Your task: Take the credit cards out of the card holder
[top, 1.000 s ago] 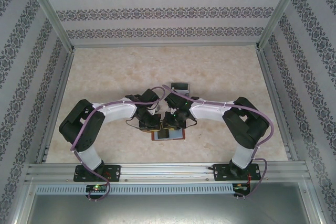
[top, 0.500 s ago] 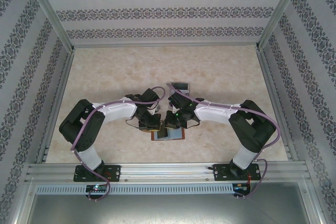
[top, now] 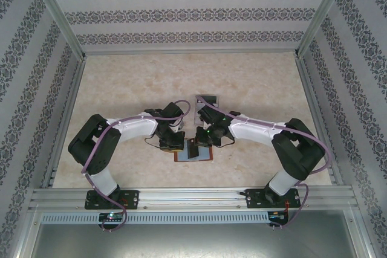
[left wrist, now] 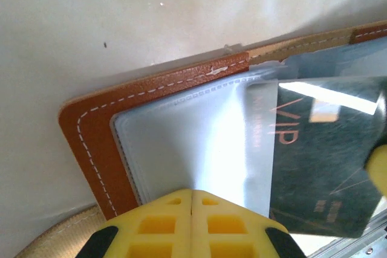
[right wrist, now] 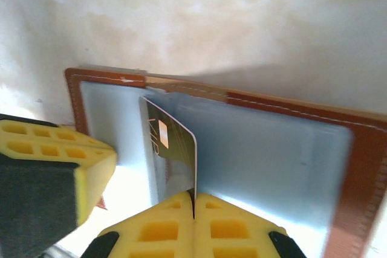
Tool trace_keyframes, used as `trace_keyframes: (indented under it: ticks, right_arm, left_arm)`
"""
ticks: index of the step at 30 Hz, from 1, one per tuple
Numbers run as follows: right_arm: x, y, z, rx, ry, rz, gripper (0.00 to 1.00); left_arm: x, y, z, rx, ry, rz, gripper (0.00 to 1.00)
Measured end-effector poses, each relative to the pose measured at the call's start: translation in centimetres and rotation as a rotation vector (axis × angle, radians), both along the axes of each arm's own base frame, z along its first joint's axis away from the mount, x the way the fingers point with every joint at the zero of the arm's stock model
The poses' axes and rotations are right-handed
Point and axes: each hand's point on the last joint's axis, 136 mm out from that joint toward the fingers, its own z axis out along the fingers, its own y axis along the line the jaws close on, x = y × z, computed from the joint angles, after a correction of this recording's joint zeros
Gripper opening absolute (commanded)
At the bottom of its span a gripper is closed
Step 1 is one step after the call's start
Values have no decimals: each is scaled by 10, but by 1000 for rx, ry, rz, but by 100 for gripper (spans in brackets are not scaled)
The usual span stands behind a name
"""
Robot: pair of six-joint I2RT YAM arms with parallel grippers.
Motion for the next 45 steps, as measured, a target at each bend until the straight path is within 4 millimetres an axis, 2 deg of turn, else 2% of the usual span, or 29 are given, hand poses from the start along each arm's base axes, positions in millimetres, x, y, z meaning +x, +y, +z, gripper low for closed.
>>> trace_keyframes:
  ticks: [11, 20, 24, 27, 37, 39, 45]
  right_arm:
    - [5, -7, 9, -64, -24, 20, 0]
    - [5, -12, 9, -101, -19, 22, 0]
    - [6, -9, 10, -91, -20, 23, 0]
    - [6, -4, 10, -67, -13, 21, 6]
    - [-1, 13, 6, -24, 17, 37, 13]
    - [-2, 14, 4, -22, 27, 37, 13]
    - [-1, 15, 4, -15, 28, 36, 4]
  left_arm:
    - [0, 0, 0, 0, 0, 0, 1]
    - [0, 0, 0, 0, 0, 0, 2]
    - [0, 0, 0, 0, 0, 0, 2]
    - [0, 0, 0, 1, 1, 0, 2]
    - [-2, 4, 0, 16, 3, 2, 2]
    - [-2, 3, 0, 16, 3, 2, 2]
    - [-2, 1, 1, 4, 9, 4, 2]
